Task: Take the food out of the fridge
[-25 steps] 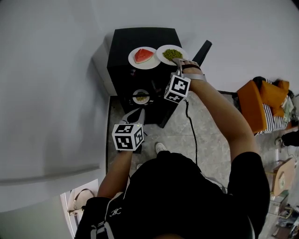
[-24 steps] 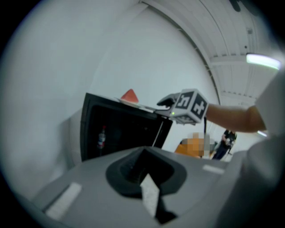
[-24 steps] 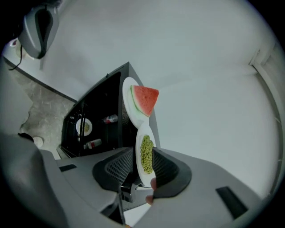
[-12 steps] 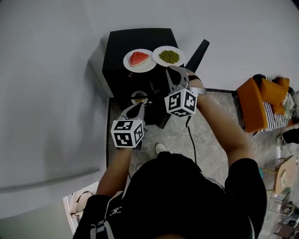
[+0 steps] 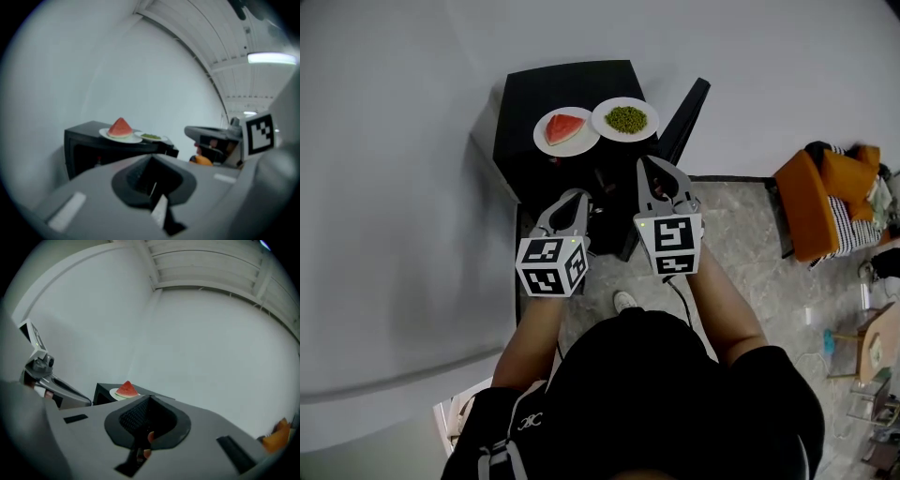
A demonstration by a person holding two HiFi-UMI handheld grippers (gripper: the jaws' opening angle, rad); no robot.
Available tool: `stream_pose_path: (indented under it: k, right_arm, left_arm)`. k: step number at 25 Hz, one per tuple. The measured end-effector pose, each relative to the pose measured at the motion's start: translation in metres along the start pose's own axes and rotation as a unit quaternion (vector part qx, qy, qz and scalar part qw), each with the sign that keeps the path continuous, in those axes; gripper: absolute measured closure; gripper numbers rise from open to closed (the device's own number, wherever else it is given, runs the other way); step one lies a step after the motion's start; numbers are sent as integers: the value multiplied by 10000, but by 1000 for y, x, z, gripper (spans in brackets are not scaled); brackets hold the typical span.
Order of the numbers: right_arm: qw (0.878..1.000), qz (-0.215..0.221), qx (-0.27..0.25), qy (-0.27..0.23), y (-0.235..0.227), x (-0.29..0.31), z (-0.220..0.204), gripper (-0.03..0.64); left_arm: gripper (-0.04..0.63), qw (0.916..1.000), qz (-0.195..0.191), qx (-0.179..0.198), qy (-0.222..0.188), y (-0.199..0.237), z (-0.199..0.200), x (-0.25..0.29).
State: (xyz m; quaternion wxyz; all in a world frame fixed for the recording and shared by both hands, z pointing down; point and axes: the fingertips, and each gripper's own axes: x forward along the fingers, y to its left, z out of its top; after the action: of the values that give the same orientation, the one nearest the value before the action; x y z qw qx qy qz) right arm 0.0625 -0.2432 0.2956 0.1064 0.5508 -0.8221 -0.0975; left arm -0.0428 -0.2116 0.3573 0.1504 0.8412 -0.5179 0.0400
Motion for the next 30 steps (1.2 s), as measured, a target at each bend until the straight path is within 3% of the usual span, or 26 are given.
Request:
stream_pose_path:
  k: [5, 13, 19, 22, 27, 30]
  right_arm:
    - [9934, -93, 1075, 390, 0, -12, -33, 618]
    - [9910, -78, 1186, 620, 12, -22, -64, 618]
    - [9909, 25, 1169, 670, 17, -23, -68, 618]
    - [9900, 109, 1219, 704, 22, -23, -71, 618]
    - [9877, 321, 1332, 751, 34, -26, -75, 618]
    - [9804, 630, 1654, 871, 48, -24, -84, 618]
  left_arm:
    - [595, 9999, -86, 93, -43, -11, 5, 8]
    - [595, 9998, -141, 85, 88, -20, -7, 16]
    - [597, 9996, 83, 154, -207, -18, -2, 10]
    - [597, 9998, 66, -4, -187, -16, -7, 10]
    - [595, 9995, 178, -156, -185, -13, -10, 3]
    - [595, 9992, 293, -212, -149, -7, -17, -5]
